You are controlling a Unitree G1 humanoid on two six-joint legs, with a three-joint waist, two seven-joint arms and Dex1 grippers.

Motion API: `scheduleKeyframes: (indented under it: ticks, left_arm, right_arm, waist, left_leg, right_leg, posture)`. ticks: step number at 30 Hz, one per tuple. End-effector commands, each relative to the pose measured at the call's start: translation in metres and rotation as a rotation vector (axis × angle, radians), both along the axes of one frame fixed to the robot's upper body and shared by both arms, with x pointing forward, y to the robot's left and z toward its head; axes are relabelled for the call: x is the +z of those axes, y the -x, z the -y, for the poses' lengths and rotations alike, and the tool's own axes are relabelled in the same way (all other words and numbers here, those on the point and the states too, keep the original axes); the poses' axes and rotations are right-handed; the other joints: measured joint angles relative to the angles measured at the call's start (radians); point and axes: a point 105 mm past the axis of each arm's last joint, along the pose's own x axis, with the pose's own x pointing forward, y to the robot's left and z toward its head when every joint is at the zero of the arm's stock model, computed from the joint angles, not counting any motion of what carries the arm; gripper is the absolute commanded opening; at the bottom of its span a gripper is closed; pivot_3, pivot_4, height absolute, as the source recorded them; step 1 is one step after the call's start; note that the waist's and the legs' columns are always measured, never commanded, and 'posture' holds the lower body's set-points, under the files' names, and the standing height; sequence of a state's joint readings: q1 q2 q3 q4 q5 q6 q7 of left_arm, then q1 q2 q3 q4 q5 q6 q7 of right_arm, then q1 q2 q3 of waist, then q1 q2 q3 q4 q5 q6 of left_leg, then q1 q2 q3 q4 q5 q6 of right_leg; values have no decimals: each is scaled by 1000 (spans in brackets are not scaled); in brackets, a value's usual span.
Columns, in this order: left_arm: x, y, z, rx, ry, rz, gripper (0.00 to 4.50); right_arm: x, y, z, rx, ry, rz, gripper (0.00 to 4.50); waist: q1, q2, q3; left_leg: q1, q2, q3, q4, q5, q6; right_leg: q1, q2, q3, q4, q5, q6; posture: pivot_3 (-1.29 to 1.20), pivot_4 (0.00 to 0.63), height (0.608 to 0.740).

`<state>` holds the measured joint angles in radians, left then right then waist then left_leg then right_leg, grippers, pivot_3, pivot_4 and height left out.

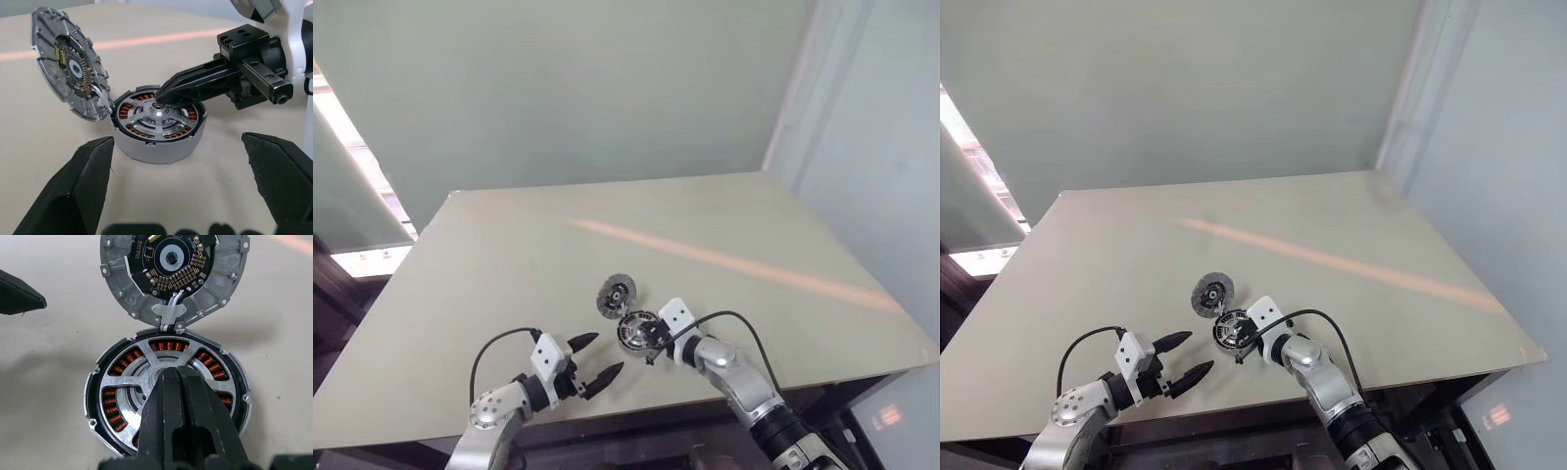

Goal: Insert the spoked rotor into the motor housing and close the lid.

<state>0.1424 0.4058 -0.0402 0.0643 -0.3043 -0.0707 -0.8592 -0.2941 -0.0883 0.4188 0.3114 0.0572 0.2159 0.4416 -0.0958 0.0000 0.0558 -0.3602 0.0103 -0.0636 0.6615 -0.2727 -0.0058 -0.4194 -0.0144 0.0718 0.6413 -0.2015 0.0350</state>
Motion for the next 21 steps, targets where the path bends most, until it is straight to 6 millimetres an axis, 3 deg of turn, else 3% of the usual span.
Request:
scheduleKeyframes:
  ticks: [1, 7, 11, 14, 21]
  left_arm:
    - [8, -2, 1, -9, -8, 46, 4500]
    - [8, -1, 2, -14, -7, 43, 4500]
    - [8, -2, 2, -16, -7, 43, 4500]
    - [8, -3, 2, -16, -8, 44, 4500]
    - [7, -3, 2, -15, -7, 42, 4500]
  right_arm:
    - [17, -4, 1, -20, -74, 41, 23]
    - [59, -8, 1, 30, -120, 186, 23]
    - [63, -1, 5, 125, -21, 169, 188]
    - [63, 7, 8, 203, 53, 153, 949]
    - [61, 14, 18, 350, 257, 250, 3459]
  waist:
    - [0, 0, 0]
    - [0, 0, 0]
    - [0, 0, 0]
    - [1, 0, 0]
    - [1, 0, 0]
  left_leg:
    - [0, 0, 0, 0, 0, 0]
    - [0, 0, 0, 1, 0, 0]
    - [-1, 0, -1, 0, 0, 0]
    - [0, 0, -1, 1, 0, 0]
    - [0, 0, 0, 1, 0, 0]
  right_leg:
    - [0, 0, 0, 0, 0, 0]
    - [0, 0, 0, 0, 0, 0]
    - [0, 0, 0, 0, 0, 0]
    - [0, 0, 0, 0, 0, 0]
    - [0, 0, 0, 0, 0, 0]
  posture:
    - [0, 0, 740]
    - [0, 0, 740]
    - [0, 0, 740]
    - [0, 0, 740]
    - [0, 0, 740]
